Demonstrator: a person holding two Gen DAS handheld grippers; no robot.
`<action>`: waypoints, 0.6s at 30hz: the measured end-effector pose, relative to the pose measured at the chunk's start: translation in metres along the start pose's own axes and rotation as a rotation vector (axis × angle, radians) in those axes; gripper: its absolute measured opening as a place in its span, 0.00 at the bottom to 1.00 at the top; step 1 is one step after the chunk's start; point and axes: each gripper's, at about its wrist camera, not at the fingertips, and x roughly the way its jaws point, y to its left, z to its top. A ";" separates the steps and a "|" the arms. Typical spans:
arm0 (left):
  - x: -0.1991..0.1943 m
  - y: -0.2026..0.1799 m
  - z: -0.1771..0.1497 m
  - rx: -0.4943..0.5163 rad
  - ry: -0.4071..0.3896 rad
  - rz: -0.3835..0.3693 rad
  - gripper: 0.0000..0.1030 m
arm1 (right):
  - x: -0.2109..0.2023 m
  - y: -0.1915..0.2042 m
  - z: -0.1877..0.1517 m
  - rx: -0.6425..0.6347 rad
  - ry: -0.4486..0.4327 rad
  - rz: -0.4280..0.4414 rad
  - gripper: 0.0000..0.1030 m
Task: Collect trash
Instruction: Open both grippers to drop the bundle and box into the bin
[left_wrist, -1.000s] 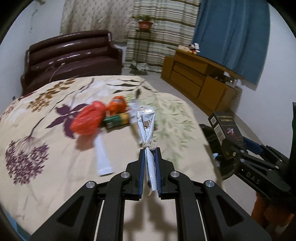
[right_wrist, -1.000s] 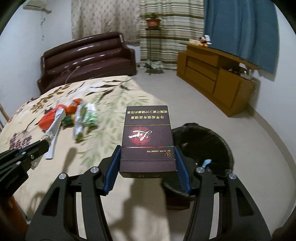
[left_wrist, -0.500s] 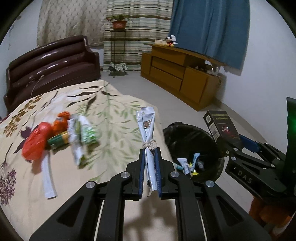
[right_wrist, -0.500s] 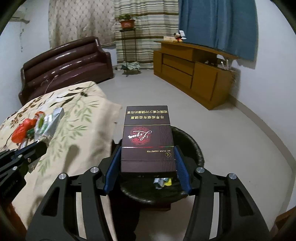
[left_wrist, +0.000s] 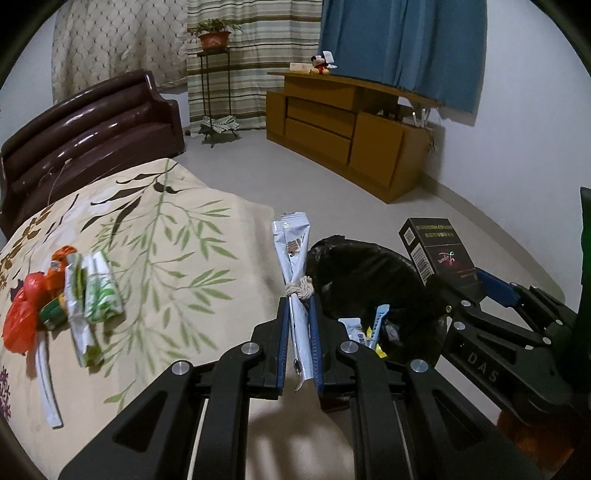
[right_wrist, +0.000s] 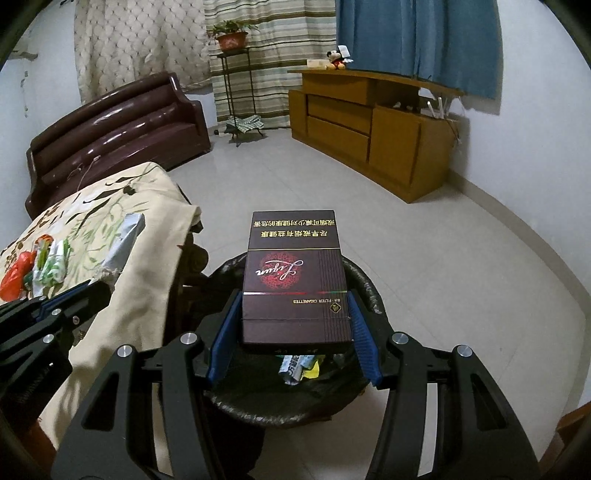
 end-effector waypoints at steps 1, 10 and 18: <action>0.003 -0.002 0.001 0.002 0.004 0.001 0.11 | 0.003 -0.001 0.001 0.003 0.002 0.000 0.52; 0.018 -0.014 0.008 0.023 0.021 0.006 0.11 | 0.023 -0.013 0.006 0.022 0.015 0.004 0.52; 0.028 -0.021 0.012 0.038 0.040 0.010 0.18 | 0.033 -0.019 0.009 0.042 0.024 0.023 0.53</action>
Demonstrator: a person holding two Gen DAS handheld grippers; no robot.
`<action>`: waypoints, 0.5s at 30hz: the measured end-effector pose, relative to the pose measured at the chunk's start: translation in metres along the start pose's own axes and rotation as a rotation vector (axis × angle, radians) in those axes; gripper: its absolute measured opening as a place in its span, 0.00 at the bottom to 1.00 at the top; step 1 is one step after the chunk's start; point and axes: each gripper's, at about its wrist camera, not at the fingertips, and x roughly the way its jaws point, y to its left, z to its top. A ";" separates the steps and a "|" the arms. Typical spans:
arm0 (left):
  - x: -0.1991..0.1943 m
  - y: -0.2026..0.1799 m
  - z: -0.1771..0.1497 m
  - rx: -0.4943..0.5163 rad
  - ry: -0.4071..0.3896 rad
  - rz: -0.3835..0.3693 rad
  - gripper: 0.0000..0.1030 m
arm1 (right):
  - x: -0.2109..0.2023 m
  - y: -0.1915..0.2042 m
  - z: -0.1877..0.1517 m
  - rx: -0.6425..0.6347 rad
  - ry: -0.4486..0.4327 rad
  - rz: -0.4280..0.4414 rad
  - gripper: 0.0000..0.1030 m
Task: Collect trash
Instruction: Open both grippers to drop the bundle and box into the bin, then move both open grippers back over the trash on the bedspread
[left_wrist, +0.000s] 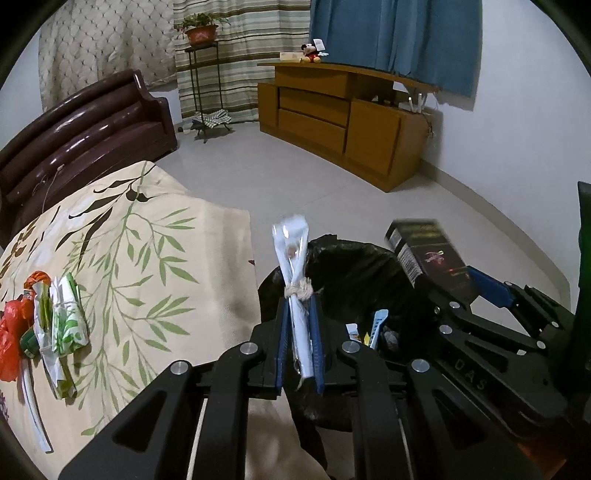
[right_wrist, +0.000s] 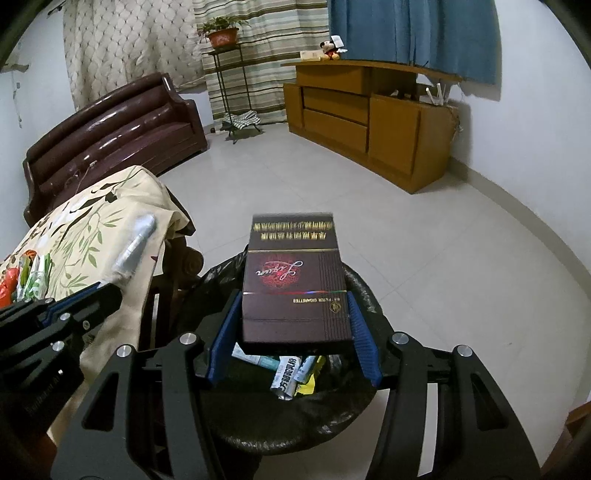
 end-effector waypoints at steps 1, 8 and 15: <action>0.000 0.000 0.000 -0.002 0.001 0.002 0.25 | 0.001 -0.001 0.000 0.005 0.001 0.000 0.54; -0.001 0.001 0.001 -0.017 -0.003 0.009 0.35 | 0.002 -0.007 0.000 0.021 -0.002 -0.008 0.54; -0.010 0.007 0.001 -0.037 -0.017 0.013 0.41 | 0.000 -0.008 -0.001 0.026 -0.002 -0.009 0.54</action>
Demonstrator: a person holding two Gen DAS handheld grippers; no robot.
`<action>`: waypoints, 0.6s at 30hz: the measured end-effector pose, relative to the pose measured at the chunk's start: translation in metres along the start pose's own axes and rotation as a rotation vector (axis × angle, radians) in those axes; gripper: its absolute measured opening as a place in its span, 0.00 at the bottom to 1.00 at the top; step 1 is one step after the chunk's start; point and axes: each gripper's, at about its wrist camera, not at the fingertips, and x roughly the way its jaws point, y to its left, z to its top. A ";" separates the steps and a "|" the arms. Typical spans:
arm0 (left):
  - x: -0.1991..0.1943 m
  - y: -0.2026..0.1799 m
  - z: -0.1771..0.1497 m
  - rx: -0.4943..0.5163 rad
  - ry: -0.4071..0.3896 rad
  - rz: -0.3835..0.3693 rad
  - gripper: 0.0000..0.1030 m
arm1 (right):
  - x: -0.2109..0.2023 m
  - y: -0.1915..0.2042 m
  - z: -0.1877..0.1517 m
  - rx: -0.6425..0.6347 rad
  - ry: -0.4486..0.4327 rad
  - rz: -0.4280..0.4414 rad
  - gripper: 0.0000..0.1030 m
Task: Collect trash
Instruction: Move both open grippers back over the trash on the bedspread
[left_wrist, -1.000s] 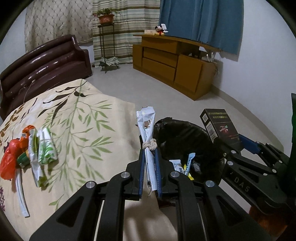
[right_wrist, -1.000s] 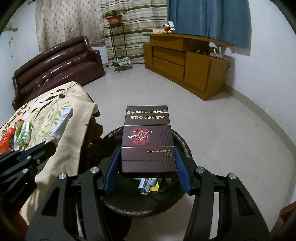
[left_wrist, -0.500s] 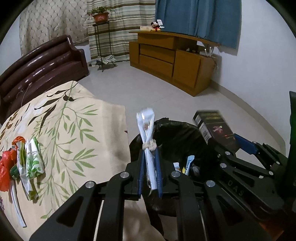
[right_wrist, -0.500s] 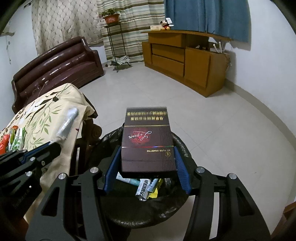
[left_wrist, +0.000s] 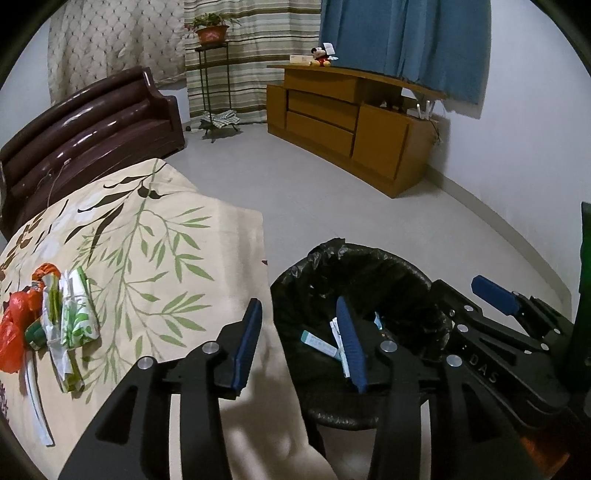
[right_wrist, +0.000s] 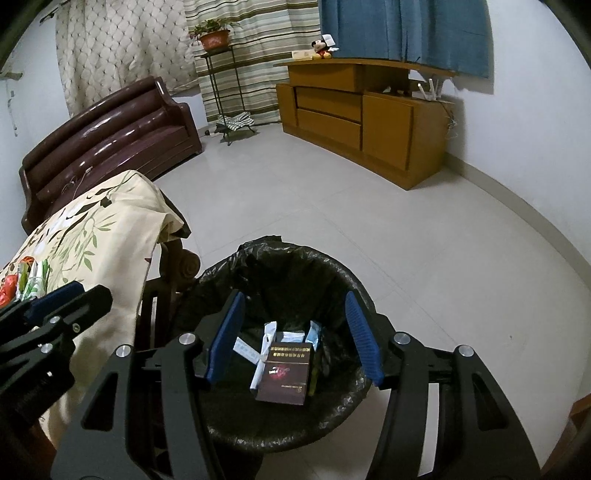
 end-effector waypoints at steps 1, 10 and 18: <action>-0.002 0.002 0.000 -0.003 -0.002 0.000 0.42 | 0.000 0.000 0.000 0.001 0.000 0.002 0.54; -0.019 0.022 -0.008 -0.050 -0.006 0.013 0.42 | -0.015 0.013 -0.007 -0.008 -0.005 0.028 0.54; -0.036 0.042 -0.019 -0.091 -0.009 0.025 0.42 | -0.027 0.036 -0.014 -0.033 -0.001 0.055 0.54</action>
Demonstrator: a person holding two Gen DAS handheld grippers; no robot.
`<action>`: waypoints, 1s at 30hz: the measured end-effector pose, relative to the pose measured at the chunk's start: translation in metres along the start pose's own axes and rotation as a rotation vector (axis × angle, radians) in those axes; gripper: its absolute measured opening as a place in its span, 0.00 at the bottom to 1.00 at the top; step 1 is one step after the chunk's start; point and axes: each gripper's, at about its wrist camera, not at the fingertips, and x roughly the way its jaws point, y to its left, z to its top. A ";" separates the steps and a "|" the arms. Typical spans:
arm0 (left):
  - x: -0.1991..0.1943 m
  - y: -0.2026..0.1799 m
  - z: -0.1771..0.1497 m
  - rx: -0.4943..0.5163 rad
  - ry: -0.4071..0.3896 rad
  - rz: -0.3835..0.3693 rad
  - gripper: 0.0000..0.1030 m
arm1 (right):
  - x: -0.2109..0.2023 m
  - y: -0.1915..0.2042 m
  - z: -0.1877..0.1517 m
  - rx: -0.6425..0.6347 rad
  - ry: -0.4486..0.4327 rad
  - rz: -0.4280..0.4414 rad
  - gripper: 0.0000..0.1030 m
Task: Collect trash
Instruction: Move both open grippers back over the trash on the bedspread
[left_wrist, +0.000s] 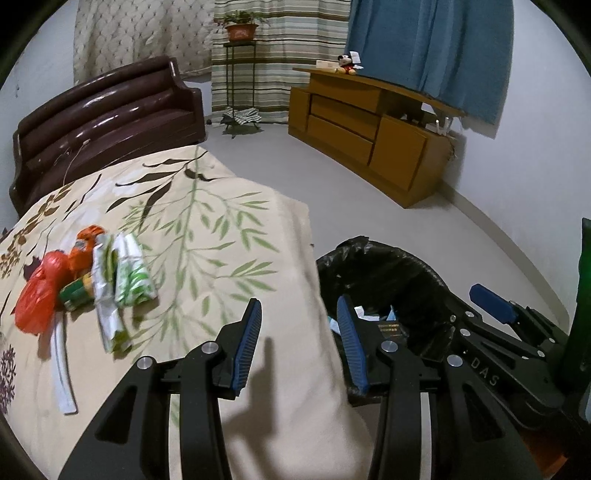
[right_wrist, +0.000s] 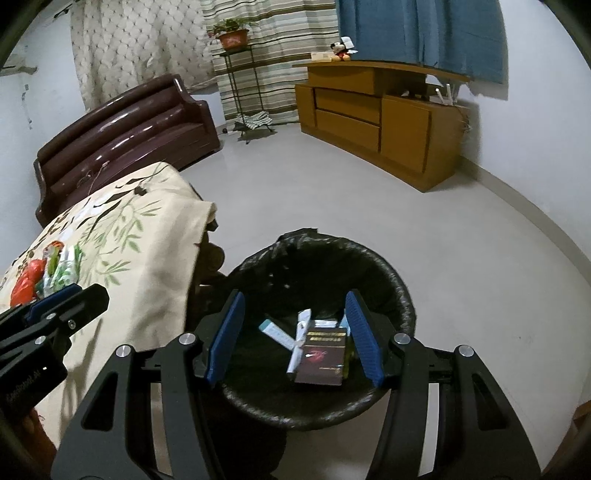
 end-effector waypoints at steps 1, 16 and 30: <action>-0.002 0.002 -0.002 -0.002 -0.001 0.003 0.42 | -0.002 0.003 -0.001 -0.003 0.000 0.004 0.54; -0.030 0.073 -0.030 -0.107 0.010 0.103 0.42 | -0.018 0.062 -0.008 -0.072 0.006 0.080 0.54; -0.041 0.146 -0.054 -0.222 0.040 0.210 0.42 | -0.022 0.118 -0.015 -0.152 0.020 0.135 0.54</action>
